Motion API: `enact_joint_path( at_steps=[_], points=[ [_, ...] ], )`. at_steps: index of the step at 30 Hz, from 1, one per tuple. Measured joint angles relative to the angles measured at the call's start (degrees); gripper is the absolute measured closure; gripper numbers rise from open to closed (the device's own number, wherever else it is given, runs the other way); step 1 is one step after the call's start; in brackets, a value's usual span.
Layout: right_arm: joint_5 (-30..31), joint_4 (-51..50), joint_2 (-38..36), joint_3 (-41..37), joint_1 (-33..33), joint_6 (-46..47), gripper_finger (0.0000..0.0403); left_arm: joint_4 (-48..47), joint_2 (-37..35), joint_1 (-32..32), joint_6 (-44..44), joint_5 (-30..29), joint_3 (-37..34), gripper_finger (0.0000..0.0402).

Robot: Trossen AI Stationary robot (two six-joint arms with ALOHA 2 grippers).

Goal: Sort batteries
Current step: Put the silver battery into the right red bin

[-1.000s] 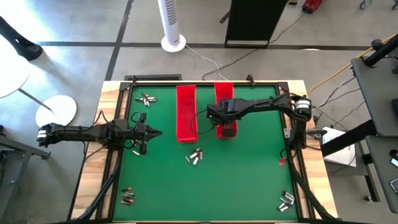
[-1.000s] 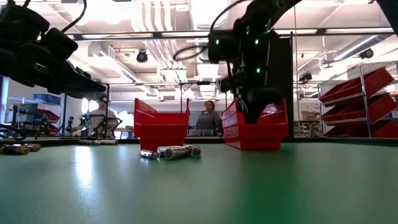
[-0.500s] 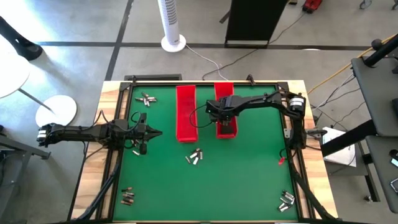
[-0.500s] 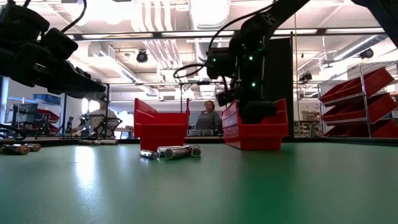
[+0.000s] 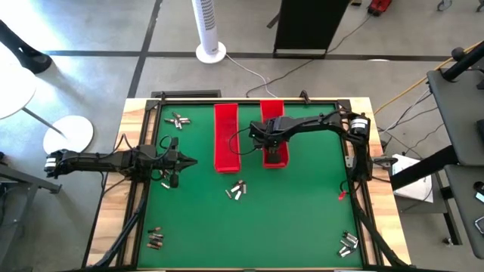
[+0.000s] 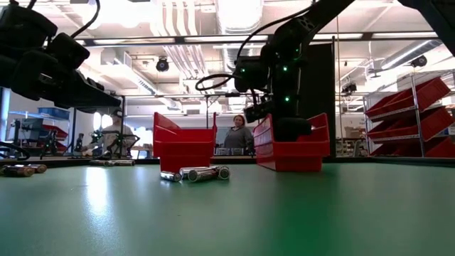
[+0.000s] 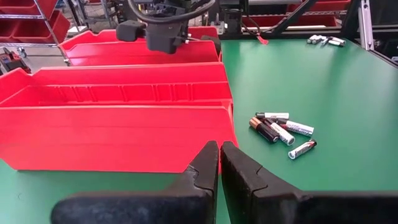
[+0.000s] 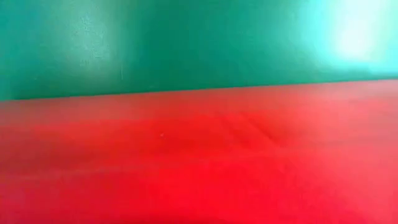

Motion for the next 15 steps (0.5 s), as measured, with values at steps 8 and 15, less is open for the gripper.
enact_joint_path(
  at_steps=[8, 15],
  points=[
    [0.20, 1.29, 0.00, -0.08, -0.02, 1.05, 0.0370, 0.02, 0.07, 0.00, 0.00, 0.00, 0.00, 0.0402],
    [0.69, 2.30, 0.00, -0.15, -0.04, 1.05, 0.0317, 0.00, 0.09, 0.00, 0.00, 0.00, -0.02, 0.0402]
  ],
)
